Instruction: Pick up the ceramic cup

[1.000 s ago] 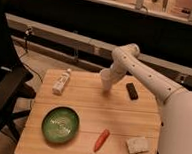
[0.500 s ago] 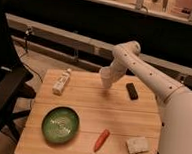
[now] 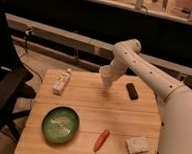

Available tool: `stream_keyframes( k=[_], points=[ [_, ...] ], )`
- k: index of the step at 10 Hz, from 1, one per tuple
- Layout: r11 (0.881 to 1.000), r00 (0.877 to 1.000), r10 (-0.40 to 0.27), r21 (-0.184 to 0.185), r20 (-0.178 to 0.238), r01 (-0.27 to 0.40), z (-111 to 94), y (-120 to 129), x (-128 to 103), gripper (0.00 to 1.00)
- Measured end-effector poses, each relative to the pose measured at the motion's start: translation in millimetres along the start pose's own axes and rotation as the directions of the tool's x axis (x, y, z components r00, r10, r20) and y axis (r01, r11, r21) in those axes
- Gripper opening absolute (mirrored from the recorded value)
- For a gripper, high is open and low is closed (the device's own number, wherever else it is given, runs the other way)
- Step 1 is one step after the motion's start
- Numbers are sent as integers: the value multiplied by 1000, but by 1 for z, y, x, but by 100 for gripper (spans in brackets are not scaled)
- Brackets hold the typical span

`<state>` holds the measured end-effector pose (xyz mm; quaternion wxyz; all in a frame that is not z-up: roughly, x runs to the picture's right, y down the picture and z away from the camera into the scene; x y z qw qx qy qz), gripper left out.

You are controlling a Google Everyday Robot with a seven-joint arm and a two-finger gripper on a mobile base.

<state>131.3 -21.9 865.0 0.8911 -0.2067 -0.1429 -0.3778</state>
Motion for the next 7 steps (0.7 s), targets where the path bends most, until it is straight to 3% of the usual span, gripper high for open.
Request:
stream_keyframes(
  k=[7],
  points=[
    [1000,1000,-4,3,-1,4,-8,-4,3,1]
  ],
)
